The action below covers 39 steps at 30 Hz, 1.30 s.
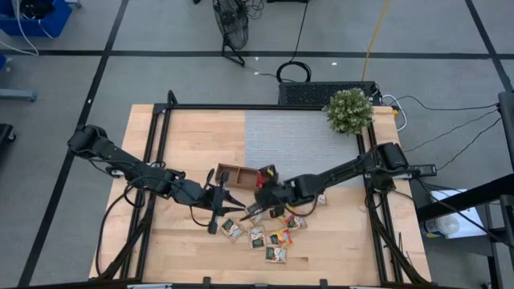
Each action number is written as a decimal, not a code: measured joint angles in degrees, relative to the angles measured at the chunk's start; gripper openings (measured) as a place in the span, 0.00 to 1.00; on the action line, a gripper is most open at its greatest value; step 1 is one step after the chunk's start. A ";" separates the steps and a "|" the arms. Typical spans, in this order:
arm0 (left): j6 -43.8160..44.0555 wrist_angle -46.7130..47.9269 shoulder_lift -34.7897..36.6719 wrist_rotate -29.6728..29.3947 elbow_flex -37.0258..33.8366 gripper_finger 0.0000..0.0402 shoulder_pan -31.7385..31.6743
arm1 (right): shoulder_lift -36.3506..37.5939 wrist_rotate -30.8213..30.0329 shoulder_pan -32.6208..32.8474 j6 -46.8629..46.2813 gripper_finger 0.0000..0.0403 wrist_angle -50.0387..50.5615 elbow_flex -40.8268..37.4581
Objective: Pick & Place Tea
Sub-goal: Put the red tea bag into the right section of the wooden organizer
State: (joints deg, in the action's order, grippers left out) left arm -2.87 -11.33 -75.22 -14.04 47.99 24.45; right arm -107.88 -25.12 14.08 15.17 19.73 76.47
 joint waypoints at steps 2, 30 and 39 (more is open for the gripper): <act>0.00 -0.02 0.00 0.00 0.00 0.10 0.00 | 0.66 -0.09 1.27 -1.22 0.00 0.18 0.00; 0.44 0.02 0.00 -0.02 0.00 0.10 0.00 | 2.41 -3.26 5.14 -22.49 0.00 -9.36 -18.43; 0.42 0.02 0.00 -0.04 0.00 0.10 0.00 | 2.44 -15.42 3.99 -22.01 0.00 -11.27 -18.58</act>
State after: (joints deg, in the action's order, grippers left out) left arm -2.46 -11.31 -75.22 -14.08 47.99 24.45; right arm -105.45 -40.54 18.07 -6.83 8.46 57.89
